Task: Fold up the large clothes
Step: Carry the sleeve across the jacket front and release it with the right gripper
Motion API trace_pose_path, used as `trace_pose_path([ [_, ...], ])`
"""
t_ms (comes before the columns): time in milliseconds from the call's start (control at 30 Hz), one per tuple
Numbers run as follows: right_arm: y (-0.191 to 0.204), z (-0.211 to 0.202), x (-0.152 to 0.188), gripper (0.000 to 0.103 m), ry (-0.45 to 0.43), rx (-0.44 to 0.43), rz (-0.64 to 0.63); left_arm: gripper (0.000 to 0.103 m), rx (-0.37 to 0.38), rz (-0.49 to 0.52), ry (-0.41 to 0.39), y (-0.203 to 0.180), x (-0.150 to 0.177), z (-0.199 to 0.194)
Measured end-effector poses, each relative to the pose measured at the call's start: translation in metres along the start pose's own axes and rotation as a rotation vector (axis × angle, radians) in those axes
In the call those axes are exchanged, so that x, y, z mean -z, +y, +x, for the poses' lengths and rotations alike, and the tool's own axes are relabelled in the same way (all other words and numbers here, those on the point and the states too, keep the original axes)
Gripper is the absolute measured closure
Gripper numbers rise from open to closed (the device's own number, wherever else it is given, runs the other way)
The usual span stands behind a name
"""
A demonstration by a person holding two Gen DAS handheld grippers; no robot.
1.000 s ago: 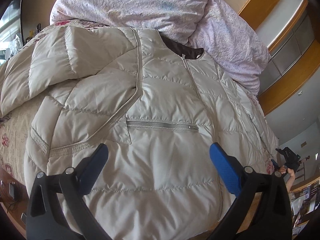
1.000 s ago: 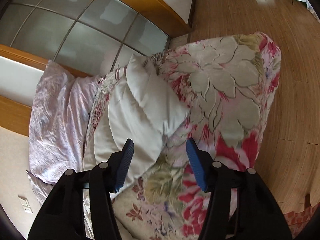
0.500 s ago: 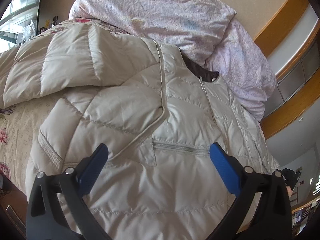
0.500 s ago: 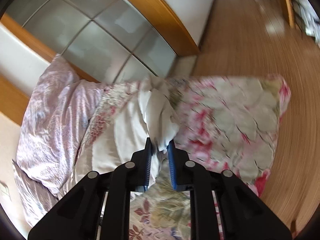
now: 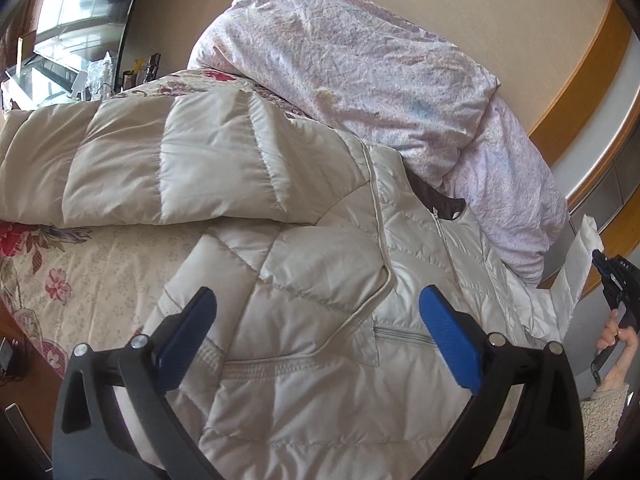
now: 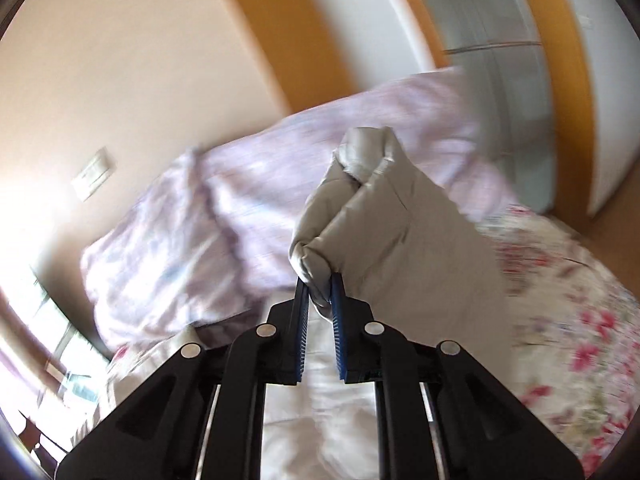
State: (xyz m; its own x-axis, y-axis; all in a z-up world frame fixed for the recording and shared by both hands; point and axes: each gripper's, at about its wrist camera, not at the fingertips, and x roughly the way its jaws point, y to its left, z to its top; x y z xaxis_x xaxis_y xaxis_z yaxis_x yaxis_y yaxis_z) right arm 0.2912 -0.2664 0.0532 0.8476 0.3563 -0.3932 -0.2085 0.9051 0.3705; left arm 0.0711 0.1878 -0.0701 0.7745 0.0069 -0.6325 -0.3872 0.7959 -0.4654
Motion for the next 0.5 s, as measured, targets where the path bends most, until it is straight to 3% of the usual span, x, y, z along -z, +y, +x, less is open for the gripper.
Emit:
trace_pose_path([
  [133,0.078,0.033,0.019,0.091,0.088,-0.177,-0.079,0.002,-0.036,-0.042,-0.034,0.018,-0.005,-0.012],
  [267,0.143,0.064,0.058,0.091,0.222,-0.318,-0.156,0.002,-0.08,-0.089,-0.067,0.038,-0.009,-0.022],
  [400,0.196,0.104,0.129,0.091,0.397,-0.324,-0.281,0.002,-0.134,-0.106,-0.125,0.055,-0.008,-0.033],
  [500,0.201,0.126,0.183,0.091,0.529,-0.266,-0.38,0.002,-0.147,-0.128,-0.141,0.068,-0.01,-0.037],
])
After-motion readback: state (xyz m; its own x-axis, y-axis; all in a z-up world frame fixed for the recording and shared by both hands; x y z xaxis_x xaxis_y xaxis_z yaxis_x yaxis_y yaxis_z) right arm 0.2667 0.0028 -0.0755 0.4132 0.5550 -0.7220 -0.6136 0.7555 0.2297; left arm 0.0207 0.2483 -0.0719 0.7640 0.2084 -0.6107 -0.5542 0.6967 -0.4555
